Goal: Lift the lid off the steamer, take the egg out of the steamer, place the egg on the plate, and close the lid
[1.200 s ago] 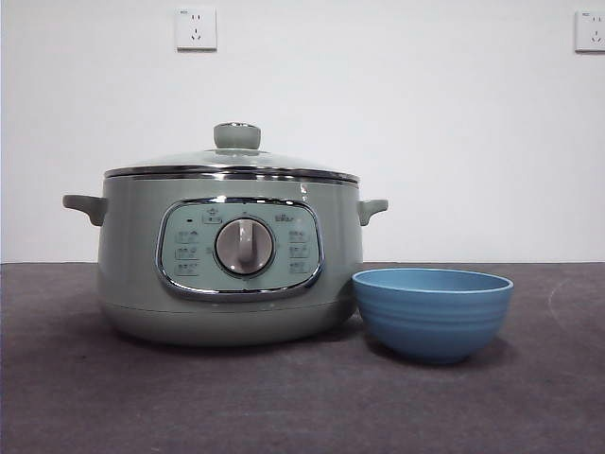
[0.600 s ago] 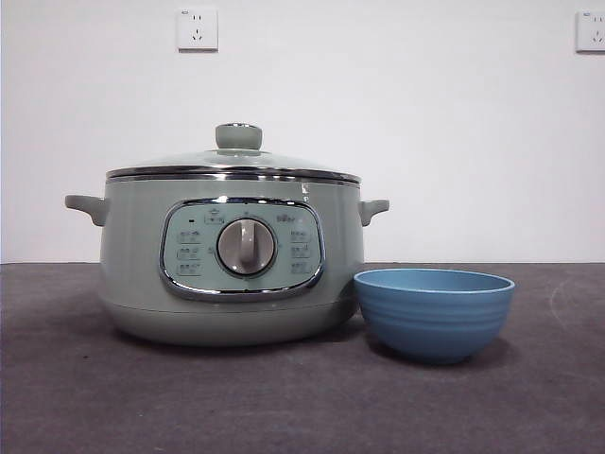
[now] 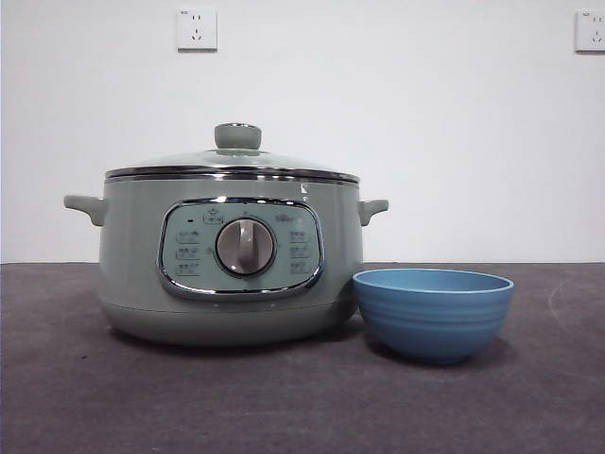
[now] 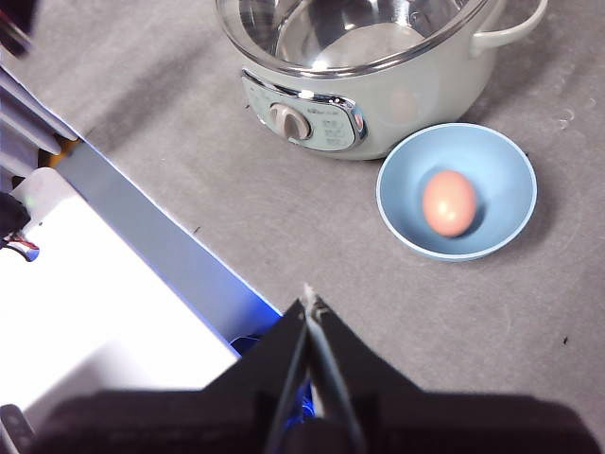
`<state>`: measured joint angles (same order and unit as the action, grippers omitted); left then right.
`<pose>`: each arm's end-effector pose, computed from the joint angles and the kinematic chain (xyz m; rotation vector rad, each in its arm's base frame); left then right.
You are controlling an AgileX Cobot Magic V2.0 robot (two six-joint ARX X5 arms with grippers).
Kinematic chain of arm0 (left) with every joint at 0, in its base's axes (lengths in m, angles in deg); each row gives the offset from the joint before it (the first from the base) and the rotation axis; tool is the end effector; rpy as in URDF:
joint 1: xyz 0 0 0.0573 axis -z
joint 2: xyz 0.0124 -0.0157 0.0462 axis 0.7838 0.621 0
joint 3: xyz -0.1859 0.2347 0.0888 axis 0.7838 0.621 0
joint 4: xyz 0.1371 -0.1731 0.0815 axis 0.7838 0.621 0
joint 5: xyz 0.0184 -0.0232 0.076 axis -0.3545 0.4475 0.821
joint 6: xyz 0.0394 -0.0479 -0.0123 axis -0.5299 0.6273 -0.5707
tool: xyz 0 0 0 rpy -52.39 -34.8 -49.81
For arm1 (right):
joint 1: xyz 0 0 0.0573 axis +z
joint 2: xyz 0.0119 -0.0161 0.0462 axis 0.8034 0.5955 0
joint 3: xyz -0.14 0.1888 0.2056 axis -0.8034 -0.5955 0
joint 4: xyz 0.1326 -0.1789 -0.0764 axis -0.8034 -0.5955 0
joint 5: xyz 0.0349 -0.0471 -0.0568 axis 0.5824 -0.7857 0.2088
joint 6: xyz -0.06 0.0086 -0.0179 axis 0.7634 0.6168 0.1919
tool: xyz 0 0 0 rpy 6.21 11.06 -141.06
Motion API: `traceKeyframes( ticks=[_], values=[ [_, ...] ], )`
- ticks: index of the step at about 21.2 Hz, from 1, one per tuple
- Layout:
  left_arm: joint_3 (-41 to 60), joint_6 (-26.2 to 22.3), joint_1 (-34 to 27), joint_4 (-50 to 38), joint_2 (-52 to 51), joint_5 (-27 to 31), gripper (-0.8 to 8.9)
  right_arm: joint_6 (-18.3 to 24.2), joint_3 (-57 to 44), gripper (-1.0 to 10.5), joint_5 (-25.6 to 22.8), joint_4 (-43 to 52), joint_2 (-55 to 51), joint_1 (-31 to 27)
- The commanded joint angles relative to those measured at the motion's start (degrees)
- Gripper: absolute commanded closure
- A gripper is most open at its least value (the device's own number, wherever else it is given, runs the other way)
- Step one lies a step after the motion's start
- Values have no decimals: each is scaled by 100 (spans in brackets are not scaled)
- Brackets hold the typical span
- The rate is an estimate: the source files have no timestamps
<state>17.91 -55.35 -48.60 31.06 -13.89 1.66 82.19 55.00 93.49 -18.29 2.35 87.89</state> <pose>0.0456 0.0000 0.1831 0.0698 0.0047 0.0020 0.0509 0.0484 0.3732 -0.1065 0.7843 0.8046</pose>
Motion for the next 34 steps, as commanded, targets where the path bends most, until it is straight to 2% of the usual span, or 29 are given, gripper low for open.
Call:
traceKeyframes(
  ticks=[1,3,6,22,25,29,32,34],
  values=[
    [306,525,-17,31,-249,13,817,-33,7,947,-15,31,-7,11],
    [391,776,-15,343,-251,-20,817,-33,7,947,-15,28,-9,11],
    [391,815,-15,903,-251,-31,817,-33,7,947,-15,33,-7,11],
    [391,874,-15,822,-251,-28,817,-55,7,947,0,35,-33,0],
    [391,874,-15,822,-251,-28,817,181,-7,947,-11,133,-459,-444],
    [391,874,-15,820,-251,-28,817,186,-555,947,22,1329,-1467,-1681],
    [391,874,-15,822,-251,-28,817,450,-1484,947,24,2369,-2293,-2417],
    [391,874,-15,822,-251,-28,817,380,-2315,947,33,3272,-2763,-2664]
  ],
)
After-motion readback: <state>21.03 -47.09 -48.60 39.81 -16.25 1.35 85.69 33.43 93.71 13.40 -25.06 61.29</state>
